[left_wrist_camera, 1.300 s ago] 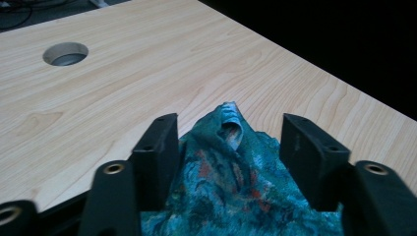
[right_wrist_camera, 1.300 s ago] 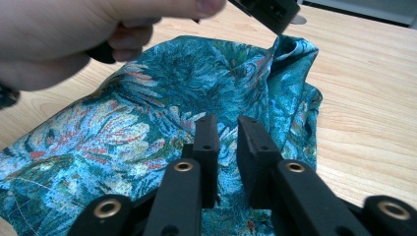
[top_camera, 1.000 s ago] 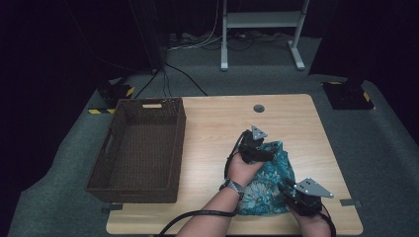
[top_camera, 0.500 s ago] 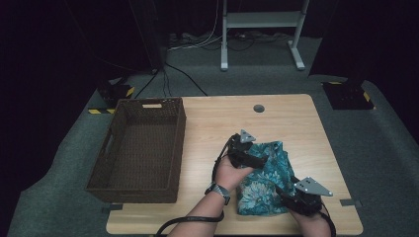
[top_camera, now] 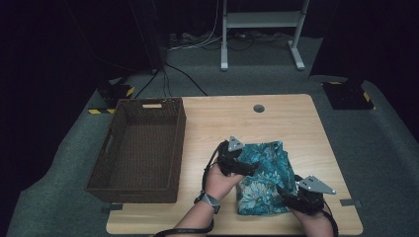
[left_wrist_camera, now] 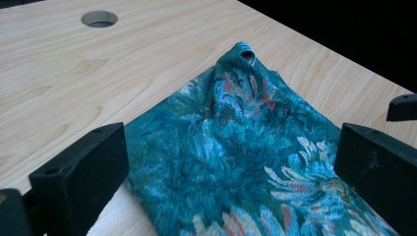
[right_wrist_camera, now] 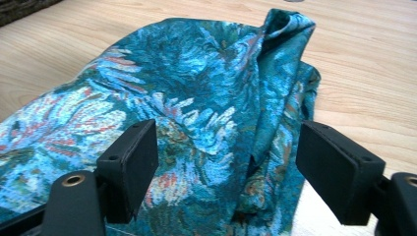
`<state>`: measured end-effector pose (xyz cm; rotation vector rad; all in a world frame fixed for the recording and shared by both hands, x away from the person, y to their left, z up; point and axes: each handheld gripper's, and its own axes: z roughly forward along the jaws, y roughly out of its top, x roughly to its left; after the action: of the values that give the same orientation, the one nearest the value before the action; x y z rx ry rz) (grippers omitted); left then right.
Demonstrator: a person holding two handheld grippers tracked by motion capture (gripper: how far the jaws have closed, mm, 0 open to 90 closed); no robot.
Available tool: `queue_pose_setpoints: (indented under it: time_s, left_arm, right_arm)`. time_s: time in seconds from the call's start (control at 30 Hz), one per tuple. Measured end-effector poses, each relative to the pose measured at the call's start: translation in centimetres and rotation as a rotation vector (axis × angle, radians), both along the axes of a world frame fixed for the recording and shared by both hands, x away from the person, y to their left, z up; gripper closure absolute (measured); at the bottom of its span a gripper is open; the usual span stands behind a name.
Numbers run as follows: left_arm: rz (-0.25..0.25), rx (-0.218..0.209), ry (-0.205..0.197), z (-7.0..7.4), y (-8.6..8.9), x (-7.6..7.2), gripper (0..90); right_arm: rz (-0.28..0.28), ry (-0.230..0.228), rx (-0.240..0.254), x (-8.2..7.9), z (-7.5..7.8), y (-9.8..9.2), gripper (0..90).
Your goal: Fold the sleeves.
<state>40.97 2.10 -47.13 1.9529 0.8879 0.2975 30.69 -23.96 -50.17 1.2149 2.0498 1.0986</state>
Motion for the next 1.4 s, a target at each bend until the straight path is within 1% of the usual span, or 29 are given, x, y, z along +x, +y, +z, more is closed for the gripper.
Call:
queue_pose_setpoints:
  time_s: [0.07,0.2,0.23,0.4,0.43,0.5,0.53,0.57,0.6,0.67,0.7,0.77,0.8,0.83,0.87,0.9,0.93,1.0,1.03,1.1,1.17,1.3,1.4]
  left_arm:
    - [0.008,-0.005,0.011,-0.1,0.6,-0.4,0.0]
    - [0.021,-0.01,0.011,-0.2,1.2,-0.9,0.1]
    - [0.024,-0.008,0.011,-0.3,1.5,-1.2,0.1]
    - [0.038,0.003,0.002,-0.4,2.1,-1.8,0.2]
    - [0.042,0.004,0.007,-0.7,2.4,-2.2,0.2]
    - [0.047,0.007,0.01,-0.9,2.5,-2.4,0.2]
    - [0.051,0.012,0.016,-1.3,2.7,-2.8,0.2]
    - [0.051,0.012,0.016,-1.3,2.7,-2.8,0.3]
    - [0.054,0.018,0.017,-1.6,2.8,-3.0,0.3]
    - [0.064,0.028,0.033,-2.3,2.9,-3.5,0.6]
    - [0.064,0.028,0.033,-2.3,2.9,-3.5,0.7]
    - [0.074,0.04,0.054,-3.1,3.0,-3.8,1.0]
    - [0.074,0.04,0.054,-3.1,3.0,-3.8,1.1]
    - [0.076,0.044,0.06,-3.3,3.1,-3.8,1.2]
    - [0.08,0.043,0.067,-3.4,3.1,-4.0,1.2]
    - [0.083,0.048,0.07,-3.6,3.1,-4.0,1.4]
    - [0.088,0.054,0.076,-3.8,3.1,-4.2,1.6]
    - [0.089,0.061,0.079,-3.9,3.2,-4.3,1.8]
    - [0.096,0.058,0.083,-4.0,3.2,-4.4,1.9]
    - [0.099,0.059,0.087,-4.1,3.1,-4.4,2.1]
    - [0.096,0.063,0.097,-4.5,2.8,-4.6,2.3]
    - [0.083,0.072,0.11,-4.9,2.2,-4.6,2.4]
    - [0.08,0.065,0.116,-4.9,2.1,-4.6,2.6]
  right_arm:
    - [-0.01,0.003,0.003,0.2,0.1,-0.2,21.4]
    - [-0.018,0.004,0.01,0.5,0.6,-0.7,18.5]
    - [-0.021,0.001,0.011,0.6,0.7,-0.9,18.4]
    - [-0.036,0.004,0.019,1.2,1.4,-1.5,18.8]
    - [-0.032,0.003,0.012,1.4,1.6,-1.6,19.2]
    - [-0.02,0.0,-0.015,1.8,1.9,-1.6,20.0]
    - [-0.018,-0.001,-0.022,2.0,2.0,-1.6,20.2]
    - [-0.018,0.0,-0.027,2.2,2.0,-1.7,20.6]
    - [-0.018,0.0,-0.027,2.2,2.0,-1.7,20.6]
    - [-0.018,0.009,-0.014,2.7,1.6,-1.8,21.8]
    - [-0.018,0.009,-0.014,2.7,1.6,-1.8,21.8]
    - [-0.01,0.013,-0.017,2.7,0.7,-1.8,28.0]
    - [-0.01,0.013,-0.017,2.7,0.7,-1.8,28.0]
    - [0.012,0.023,-0.02,2.7,0.3,-2.0,32.5]
    - [0.012,0.023,-0.02,2.7,0.3,-2.0,32.5]
    - [0.012,0.024,-0.022,2.8,0.2,-2.2,35.2]
    - [0.011,0.025,-0.012,2.8,0.0,-2.5,39.2]
    - [0.009,0.025,-0.011,2.9,-0.1,-2.7,41.0]
    - [0.004,0.028,-0.007,2.9,-0.2,-3.0,44.2]
    - [0.002,0.03,-0.008,2.9,-0.3,-3.1,45.4]
    - [0.012,0.045,-0.02,2.8,-0.8,-3.1,47.8]
    - [0.033,0.045,-0.046,2.7,-0.9,-2.9,51.7]
    - [0.037,0.048,-0.057,2.7,-1.0,-2.8,53.8]
